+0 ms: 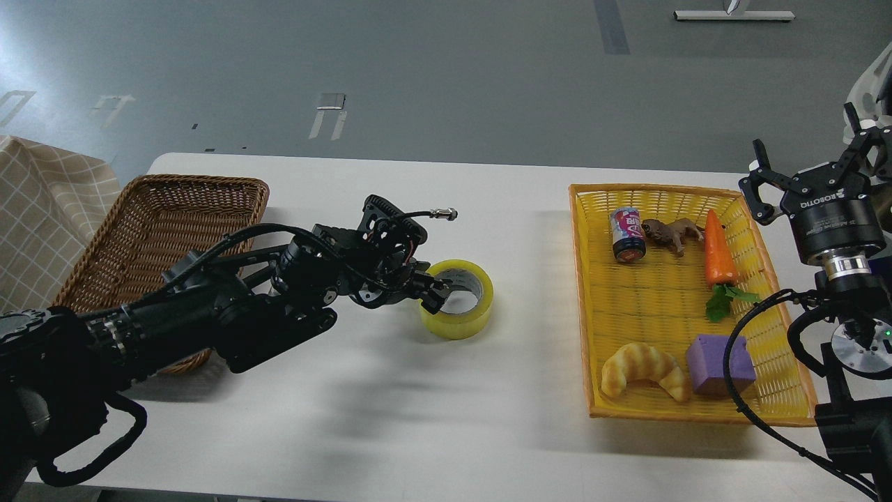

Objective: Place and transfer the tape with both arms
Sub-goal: 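Grasp the tape roll with the left gripper and lift it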

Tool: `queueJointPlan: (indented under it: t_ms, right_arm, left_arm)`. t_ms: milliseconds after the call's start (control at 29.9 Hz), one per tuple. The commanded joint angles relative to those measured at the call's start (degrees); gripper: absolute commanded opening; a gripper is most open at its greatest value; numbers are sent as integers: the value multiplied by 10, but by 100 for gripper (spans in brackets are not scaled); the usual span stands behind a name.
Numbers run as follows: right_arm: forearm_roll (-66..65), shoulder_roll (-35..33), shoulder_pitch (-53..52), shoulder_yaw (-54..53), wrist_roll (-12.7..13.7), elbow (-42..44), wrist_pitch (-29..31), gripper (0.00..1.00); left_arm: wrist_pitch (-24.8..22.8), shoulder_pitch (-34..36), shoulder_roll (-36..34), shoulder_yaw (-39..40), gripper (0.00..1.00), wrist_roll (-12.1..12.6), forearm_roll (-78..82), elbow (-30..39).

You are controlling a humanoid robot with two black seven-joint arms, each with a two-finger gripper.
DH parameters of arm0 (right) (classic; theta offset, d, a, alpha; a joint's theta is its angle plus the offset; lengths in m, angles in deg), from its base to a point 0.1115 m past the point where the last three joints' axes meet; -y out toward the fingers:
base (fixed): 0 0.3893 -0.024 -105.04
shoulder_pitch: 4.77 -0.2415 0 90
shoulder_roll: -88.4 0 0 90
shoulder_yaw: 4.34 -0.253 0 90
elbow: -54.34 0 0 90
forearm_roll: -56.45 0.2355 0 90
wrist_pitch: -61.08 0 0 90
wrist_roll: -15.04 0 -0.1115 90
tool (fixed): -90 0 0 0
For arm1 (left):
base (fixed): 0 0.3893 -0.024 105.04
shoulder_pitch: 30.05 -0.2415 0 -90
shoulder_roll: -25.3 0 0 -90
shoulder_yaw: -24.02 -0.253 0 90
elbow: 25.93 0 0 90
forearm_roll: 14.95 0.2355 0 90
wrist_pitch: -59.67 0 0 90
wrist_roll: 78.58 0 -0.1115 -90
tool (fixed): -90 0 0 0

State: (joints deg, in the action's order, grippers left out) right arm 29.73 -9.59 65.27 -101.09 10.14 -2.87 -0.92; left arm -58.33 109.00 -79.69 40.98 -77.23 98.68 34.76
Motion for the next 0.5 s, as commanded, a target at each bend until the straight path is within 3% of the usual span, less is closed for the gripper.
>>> queueJointPlan:
  t_ms: [0,468]
  right_arm:
    - [1,0,0,-2,1,0,0,100]
    - [2,0,0,-3,0,-2,0,100]
  left_arm:
    - [0,1,0,0,0,-5,0,0]
    - [0,82,-48,5,0,-20,-46,20]
